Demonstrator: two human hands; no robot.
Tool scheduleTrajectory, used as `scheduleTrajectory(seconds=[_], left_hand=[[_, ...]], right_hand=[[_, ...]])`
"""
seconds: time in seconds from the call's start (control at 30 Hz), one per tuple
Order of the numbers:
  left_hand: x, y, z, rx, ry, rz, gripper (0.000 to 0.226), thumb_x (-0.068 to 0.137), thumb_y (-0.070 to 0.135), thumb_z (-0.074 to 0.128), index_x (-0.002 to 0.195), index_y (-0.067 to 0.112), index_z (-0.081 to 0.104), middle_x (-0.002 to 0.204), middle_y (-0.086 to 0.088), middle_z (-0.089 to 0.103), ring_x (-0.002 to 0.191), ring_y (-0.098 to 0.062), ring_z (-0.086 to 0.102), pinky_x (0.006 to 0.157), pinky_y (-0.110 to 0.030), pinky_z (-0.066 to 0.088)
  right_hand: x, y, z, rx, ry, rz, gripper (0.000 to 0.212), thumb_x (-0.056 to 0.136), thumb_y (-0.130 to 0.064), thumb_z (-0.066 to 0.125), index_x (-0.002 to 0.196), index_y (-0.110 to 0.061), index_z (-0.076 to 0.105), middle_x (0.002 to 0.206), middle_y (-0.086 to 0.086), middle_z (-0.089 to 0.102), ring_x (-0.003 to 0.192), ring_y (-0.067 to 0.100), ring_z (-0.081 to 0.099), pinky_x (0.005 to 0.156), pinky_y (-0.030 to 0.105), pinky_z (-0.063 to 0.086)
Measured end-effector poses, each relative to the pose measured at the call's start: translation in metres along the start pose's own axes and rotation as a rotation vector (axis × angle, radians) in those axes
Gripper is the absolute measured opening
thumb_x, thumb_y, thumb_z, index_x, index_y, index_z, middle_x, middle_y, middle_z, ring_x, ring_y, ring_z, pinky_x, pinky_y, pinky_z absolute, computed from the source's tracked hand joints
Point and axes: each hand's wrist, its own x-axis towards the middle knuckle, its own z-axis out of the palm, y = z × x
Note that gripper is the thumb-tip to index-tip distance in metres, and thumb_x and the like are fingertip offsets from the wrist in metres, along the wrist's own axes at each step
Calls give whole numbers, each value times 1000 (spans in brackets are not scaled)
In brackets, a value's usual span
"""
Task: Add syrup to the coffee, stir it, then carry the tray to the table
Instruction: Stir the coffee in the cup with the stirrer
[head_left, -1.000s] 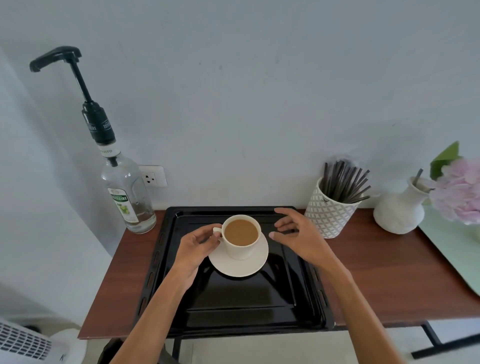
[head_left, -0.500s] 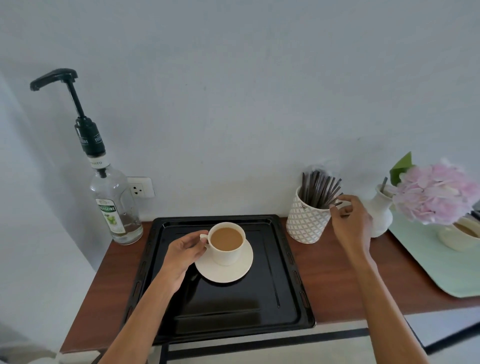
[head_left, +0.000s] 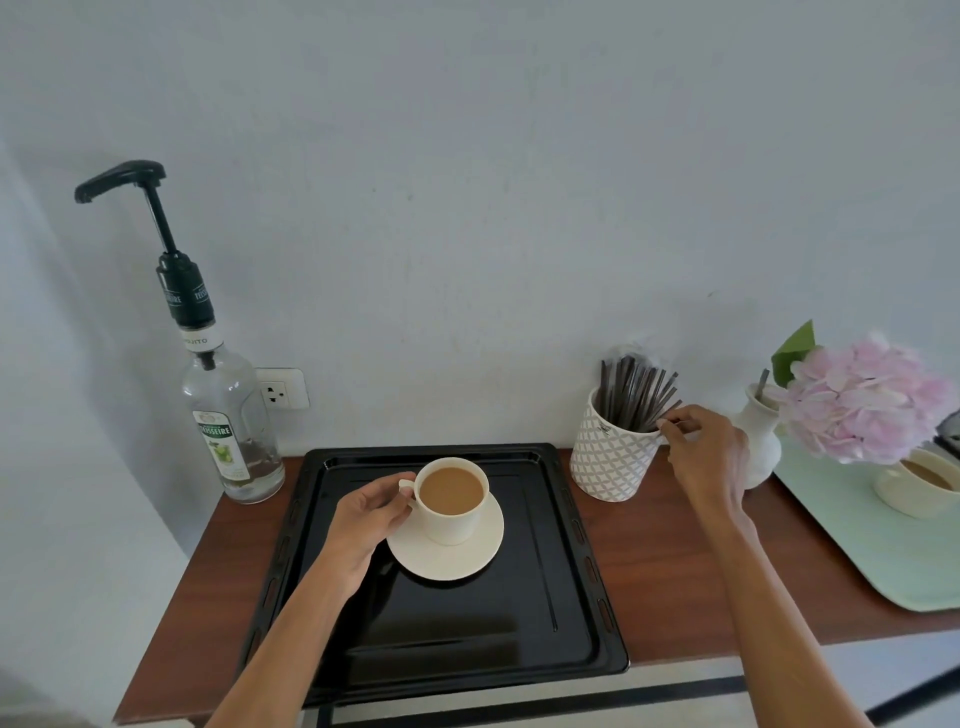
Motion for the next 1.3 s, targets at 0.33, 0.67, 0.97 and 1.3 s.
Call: scheduleTrajectory(seconds=[0.33,0.67,0.97,1.3], left_hand=[[2,-2,-1,-8,11,-17,25,84,23,77,107,14,82,110,-5,82,116,-21,72,104,-38,53],[2,-1,-1,-16,33,-27,19,92,15,74,109,11,81,111,-7,82,115,-22,72,102,-37,54],[0,-1,-2,-2,59,-41,20,94,11,74,113,11,80,111,-6,82,114,-22,73,102,-36,55],[-2,1,-3,21,59,-52,19,94,12,73,112,13,80,110,-3,82,114,-21,72,104,-38,55]], right_hand=[[5,-22,-13,-42,-5,-137,12,88,-27,78,86,-16,80,79,0,69,65,12,57,57,23,36],[6,-95,-29,162,38,-314,8,89,-30,78,87,-22,80,73,-21,70,68,-10,66,64,-1,43],[-16,-149,-34,441,-20,-362,7,89,-29,77,88,-22,79,77,-15,76,60,3,71,56,6,47],[-64,-152,37,483,-337,-263,5,88,-25,80,84,-23,79,80,-13,77,56,12,72,56,37,60]])
